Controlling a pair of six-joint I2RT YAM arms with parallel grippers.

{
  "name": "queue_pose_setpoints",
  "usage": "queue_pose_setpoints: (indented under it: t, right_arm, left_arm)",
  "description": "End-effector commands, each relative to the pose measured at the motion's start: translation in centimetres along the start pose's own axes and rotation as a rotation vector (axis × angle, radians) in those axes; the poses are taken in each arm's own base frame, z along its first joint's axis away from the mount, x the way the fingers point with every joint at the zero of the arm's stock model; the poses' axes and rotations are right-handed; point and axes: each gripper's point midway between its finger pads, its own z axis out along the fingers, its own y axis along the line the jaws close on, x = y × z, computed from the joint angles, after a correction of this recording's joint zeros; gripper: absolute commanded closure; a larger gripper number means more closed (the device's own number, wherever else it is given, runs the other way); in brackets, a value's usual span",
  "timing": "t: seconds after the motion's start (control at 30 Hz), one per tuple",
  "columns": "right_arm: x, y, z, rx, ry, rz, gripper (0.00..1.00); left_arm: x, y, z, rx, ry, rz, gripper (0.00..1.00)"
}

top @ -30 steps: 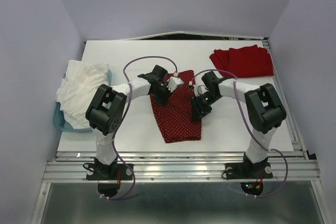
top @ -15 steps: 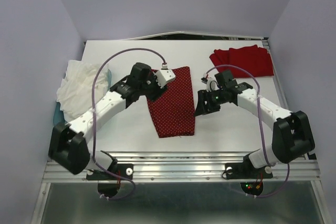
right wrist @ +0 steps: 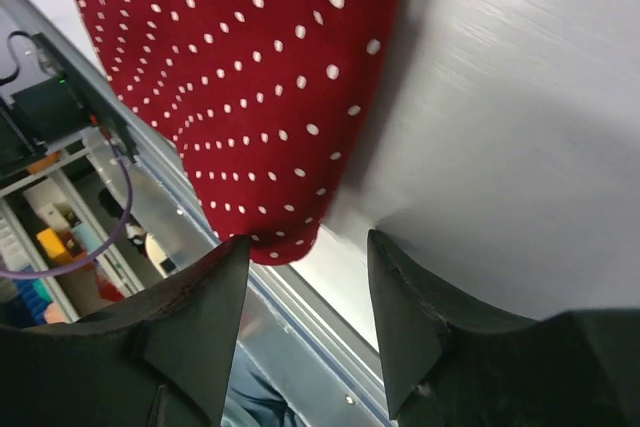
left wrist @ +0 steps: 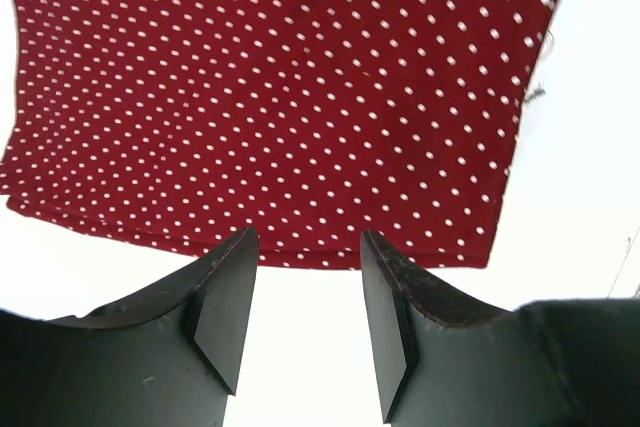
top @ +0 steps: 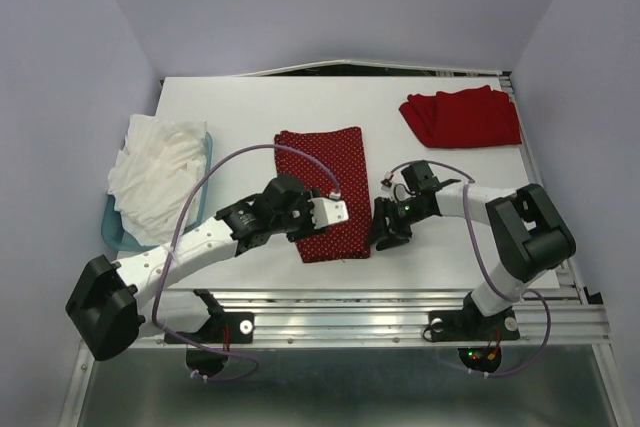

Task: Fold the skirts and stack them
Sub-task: Fold the skirt

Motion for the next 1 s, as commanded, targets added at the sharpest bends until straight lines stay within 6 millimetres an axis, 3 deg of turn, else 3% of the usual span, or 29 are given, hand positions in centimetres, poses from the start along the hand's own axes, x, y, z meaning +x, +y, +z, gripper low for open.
queue_pose_setpoints:
  t: [0.0, 0.23, 0.33, 0.43, 0.47, 0.67, 0.83, 0.97]
  right_arm:
    - [-0.3, -0.6, 1.3, -0.032, -0.019, -0.005, 0.44]
    - [-0.1, -1.3, 2.3, -0.045, 0.013, 0.001, 0.57]
    - [-0.4, -1.2, 2.3, -0.042, 0.012, 0.0, 0.7]
    - [-1.8, 0.0, 1.9, -0.059, 0.001, 0.001, 0.96]
    - [-1.9, 0.4, 1.7, -0.064, 0.009, 0.011, 0.99]
    - [-3.0, 3.6, 0.1, -0.126, 0.01, 0.063, 0.99]
    - [-2.9, 4.4, -0.4, -0.137, 0.033, 0.09, 0.99]
    - [-2.6, 4.7, -0.6, -0.147, 0.051, 0.114, 0.99]
  left_arm:
    - [-0.7, -0.9, 0.4, -0.008, -0.03, 0.079, 0.43]
    - [0.3, -5.2, 1.8, 0.098, -0.016, 0.139, 0.43]
    - [0.2, -6.1, 2.0, 0.122, -0.015, 0.161, 0.43]
    - [0.1, -7.4, 2.2, 0.157, -0.014, 0.177, 0.43]
    - [0.1, -7.7, 2.2, 0.165, -0.015, 0.176, 0.43]
    - [0.4, -9.5, 3.3, 0.183, 0.034, 0.189, 0.43]
    - [0.9, -9.7, 5.1, 0.172, 0.1, 0.165, 0.43]
    - [1.3, -8.5, 6.3, 0.087, 0.13, 0.147, 0.45]
